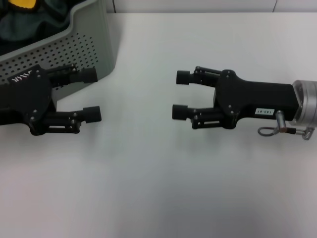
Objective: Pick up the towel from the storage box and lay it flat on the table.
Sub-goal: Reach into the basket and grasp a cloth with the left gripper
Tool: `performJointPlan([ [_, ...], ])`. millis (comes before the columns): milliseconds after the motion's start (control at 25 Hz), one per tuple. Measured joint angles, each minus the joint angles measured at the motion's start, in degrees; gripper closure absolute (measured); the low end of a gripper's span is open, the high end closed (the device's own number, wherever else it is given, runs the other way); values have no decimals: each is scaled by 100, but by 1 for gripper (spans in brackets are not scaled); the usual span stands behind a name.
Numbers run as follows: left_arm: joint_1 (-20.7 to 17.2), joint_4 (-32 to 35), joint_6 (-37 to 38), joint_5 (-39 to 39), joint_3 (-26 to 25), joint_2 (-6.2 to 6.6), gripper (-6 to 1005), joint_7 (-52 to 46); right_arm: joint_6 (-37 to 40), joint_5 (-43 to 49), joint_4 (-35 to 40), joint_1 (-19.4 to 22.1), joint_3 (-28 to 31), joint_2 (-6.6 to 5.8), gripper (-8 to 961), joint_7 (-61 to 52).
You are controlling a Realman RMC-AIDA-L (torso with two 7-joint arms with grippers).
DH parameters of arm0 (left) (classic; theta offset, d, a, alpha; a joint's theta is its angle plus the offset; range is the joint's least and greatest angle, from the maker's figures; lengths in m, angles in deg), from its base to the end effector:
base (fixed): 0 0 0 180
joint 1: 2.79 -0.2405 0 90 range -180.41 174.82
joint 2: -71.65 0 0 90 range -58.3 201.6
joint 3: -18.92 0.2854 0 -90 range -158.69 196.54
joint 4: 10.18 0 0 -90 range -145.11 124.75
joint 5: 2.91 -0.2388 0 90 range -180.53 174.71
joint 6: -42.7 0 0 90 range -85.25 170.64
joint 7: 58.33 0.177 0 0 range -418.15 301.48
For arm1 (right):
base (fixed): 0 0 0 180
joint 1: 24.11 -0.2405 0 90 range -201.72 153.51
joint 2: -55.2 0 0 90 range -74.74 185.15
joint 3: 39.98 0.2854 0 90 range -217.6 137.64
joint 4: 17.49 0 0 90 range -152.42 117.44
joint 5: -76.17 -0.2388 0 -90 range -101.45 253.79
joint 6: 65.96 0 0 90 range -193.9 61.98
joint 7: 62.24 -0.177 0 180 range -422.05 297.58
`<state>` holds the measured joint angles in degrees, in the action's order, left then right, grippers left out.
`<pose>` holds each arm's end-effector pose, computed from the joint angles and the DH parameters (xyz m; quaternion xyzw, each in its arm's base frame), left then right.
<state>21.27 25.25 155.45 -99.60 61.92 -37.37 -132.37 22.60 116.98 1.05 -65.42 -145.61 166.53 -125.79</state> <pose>-0.2895 0.3213 0.0517 -0.9208 -0.1180 -0.3659 0.0654 0.1765 0.3756 -0.0867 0.9135 -0.1010 -0.3940 0.0101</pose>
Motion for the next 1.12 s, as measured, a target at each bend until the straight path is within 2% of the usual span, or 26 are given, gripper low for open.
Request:
performJointPlan([
  [600, -12, -1, 1, -1, -81, -48, 110, -19, -23, 91, -3, 37, 151, 22, 71, 42],
  [680, -25, 11, 1, 37, -140, -104, 110, -18, -53, 98, -26, 110, 292, 33, 71, 184],
  [800, -34, 91, 24, 186, -501, -223, 111, -54, -269, 115, -47, 305, 722, 75, 71, 487],
  [920, -98, 738, 25, 628, -694, -426, 111, -426, -529, 119, -16, 614, 1304, 94, 71, 792],
  [1000, -153, 1535, -104, 871, -767, -609, 112, -831, -563, 119, -11, 754, 1573, 97, 71, 888],
  [1040, -155, 2136, -295, 914, -832, -702, 112, -1096, -567, 119, -10, 805, 1677, 98, 71, 906],
  [1120, -152, 3200, -906, 676, -904, -821, 112, -1731, -567, 119, -10, 852, 1737, 99, 71, 910],
])
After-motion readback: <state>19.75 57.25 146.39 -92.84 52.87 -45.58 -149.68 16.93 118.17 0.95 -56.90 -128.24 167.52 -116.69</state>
